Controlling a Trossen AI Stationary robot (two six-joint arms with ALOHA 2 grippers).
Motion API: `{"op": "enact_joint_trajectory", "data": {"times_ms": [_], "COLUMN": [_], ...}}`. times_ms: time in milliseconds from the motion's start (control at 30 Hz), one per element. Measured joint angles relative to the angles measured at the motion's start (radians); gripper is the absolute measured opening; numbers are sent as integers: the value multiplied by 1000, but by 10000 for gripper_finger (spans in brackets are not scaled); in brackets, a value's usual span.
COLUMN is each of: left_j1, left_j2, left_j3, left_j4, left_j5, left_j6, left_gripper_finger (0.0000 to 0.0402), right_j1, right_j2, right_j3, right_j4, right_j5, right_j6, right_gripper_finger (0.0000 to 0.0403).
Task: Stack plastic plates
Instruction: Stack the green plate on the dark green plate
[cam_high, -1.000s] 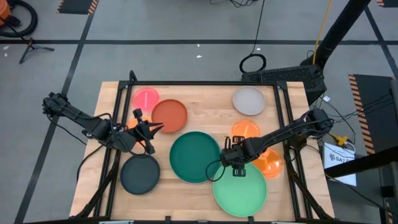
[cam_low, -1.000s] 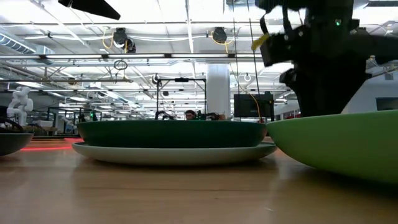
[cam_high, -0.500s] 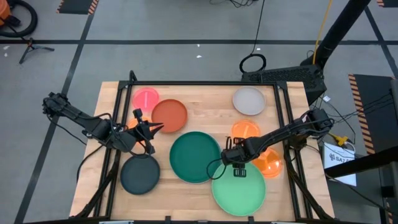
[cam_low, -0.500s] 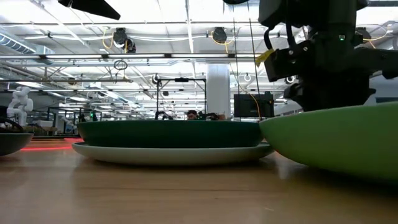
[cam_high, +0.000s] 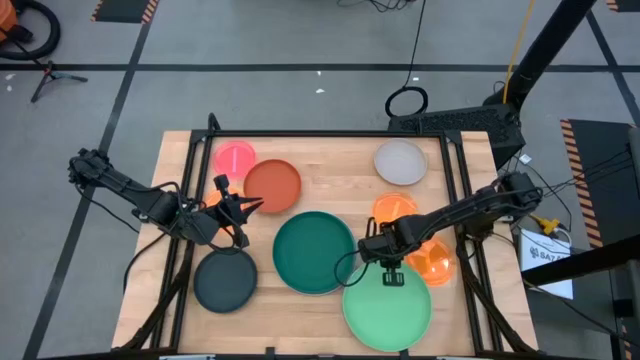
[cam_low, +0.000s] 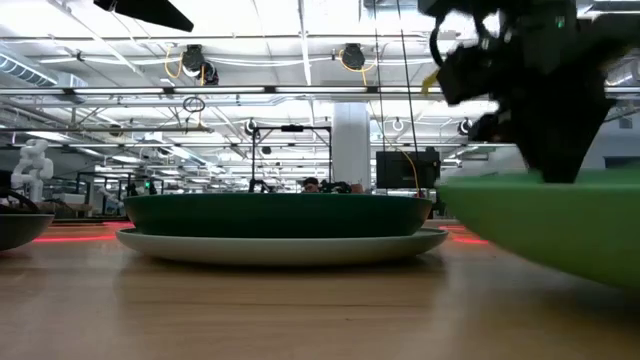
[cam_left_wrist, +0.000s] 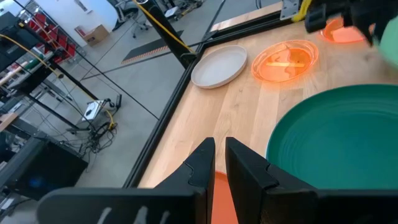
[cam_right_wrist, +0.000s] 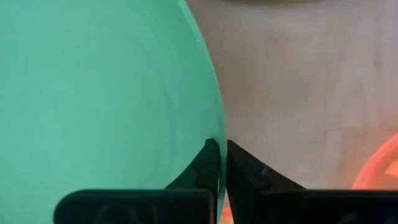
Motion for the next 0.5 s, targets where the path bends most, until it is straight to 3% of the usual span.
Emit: {"op": "enact_joint_trajectory", "data": {"times_ms": [167,333,500], "left_j1": [0,0,0], "left_j2": [0,0,0], "left_j3": [0,0,0], "left_j4": [0,3,28], "left_j5": [0,0,0], "left_j6": [0,4,27], "left_gripper_finger": [47,47,47], "right_j1": [-24,-76,-160], "right_j2": [-82,-114,-98], "right_j3": [45,93,133], "right_j4": [-34,4,98], "right_j5": [-88,-47,-5], "right_j6": [121,249,280], "right_gripper_finger": [4,3,2]}}
